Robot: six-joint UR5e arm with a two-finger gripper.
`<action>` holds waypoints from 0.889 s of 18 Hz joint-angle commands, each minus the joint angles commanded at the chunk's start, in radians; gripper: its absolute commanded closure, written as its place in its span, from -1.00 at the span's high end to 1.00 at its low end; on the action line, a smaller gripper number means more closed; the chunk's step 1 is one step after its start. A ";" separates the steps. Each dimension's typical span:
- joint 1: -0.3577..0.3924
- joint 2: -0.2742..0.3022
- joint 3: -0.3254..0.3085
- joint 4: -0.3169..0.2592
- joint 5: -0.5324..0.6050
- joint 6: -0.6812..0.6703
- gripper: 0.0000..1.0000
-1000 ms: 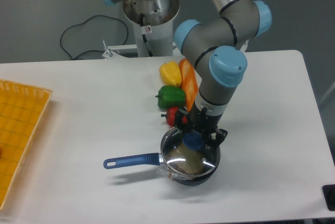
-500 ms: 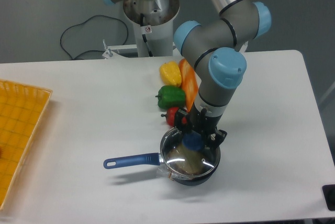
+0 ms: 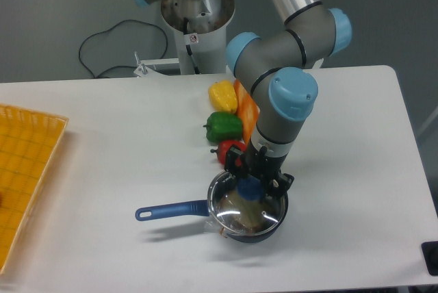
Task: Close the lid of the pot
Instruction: 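Lower the glass lid onto the pan rim, then hold the lid on the pan and adjust its seating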
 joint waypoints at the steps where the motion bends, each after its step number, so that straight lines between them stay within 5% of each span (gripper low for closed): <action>1: -0.002 0.002 -0.006 0.000 0.002 0.003 0.07; 16: -0.002 0.002 -0.011 0.005 0.003 0.005 0.08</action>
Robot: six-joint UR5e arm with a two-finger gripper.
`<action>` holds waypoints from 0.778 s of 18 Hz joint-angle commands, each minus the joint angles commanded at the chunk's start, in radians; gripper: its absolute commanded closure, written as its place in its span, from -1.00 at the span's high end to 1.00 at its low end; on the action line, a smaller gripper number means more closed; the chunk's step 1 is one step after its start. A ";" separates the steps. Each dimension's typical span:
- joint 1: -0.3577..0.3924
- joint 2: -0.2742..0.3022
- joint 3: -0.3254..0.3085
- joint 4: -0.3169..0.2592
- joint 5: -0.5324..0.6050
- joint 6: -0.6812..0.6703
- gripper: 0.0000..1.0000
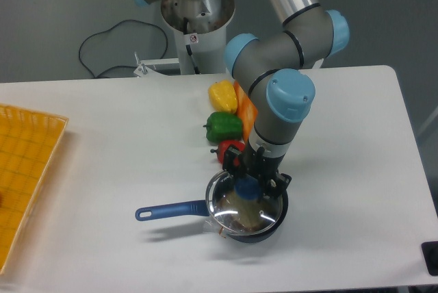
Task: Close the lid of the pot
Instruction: 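Hold the lid on the pan and adjust its seating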
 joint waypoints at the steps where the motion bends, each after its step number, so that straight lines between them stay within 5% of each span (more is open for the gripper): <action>1: 0.000 0.000 0.000 0.002 -0.002 0.000 0.08; 14: 0.000 -0.006 -0.002 0.009 0.000 0.002 0.11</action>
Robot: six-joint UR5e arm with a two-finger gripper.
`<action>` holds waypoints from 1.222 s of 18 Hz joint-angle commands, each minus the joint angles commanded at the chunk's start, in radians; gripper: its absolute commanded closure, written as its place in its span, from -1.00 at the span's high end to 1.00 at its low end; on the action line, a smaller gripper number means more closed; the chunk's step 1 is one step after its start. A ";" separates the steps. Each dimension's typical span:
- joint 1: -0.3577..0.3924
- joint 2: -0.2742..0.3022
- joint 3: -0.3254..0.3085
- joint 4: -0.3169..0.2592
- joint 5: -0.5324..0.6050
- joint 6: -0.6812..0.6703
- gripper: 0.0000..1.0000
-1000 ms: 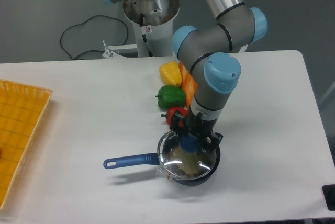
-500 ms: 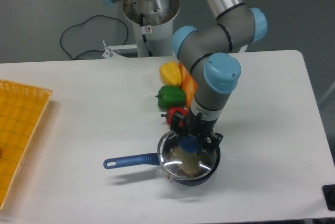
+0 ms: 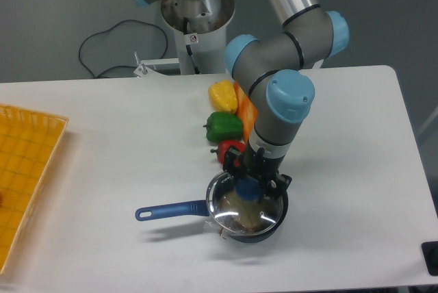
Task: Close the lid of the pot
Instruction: 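Hold the lid on the pan and adjust its seating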
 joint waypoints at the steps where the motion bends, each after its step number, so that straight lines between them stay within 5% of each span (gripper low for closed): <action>1: 0.000 0.000 0.000 0.000 0.000 0.000 0.11; 22: 0.002 -0.011 -0.002 0.014 0.002 0.000 0.19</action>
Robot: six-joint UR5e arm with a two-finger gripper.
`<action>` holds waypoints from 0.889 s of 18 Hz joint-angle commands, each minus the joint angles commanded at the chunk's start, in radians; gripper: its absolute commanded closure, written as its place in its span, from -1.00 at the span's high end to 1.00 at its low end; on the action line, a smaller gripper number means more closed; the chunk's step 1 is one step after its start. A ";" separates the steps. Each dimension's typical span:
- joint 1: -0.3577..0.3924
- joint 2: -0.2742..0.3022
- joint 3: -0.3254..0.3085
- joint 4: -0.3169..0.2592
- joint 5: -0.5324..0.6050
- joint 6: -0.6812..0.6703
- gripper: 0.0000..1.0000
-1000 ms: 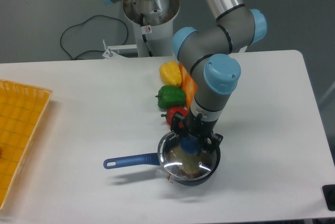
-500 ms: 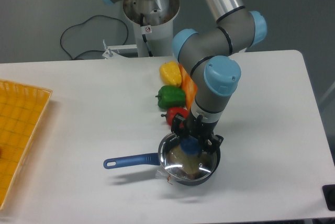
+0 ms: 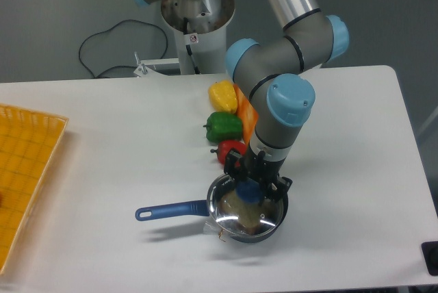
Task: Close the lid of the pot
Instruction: 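Hold the lid on the pan and adjust its seating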
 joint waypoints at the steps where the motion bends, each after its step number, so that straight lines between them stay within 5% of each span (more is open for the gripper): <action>1: 0.000 -0.002 0.000 0.002 0.000 0.000 0.20; 16: -0.002 -0.008 0.000 0.002 0.011 0.003 0.33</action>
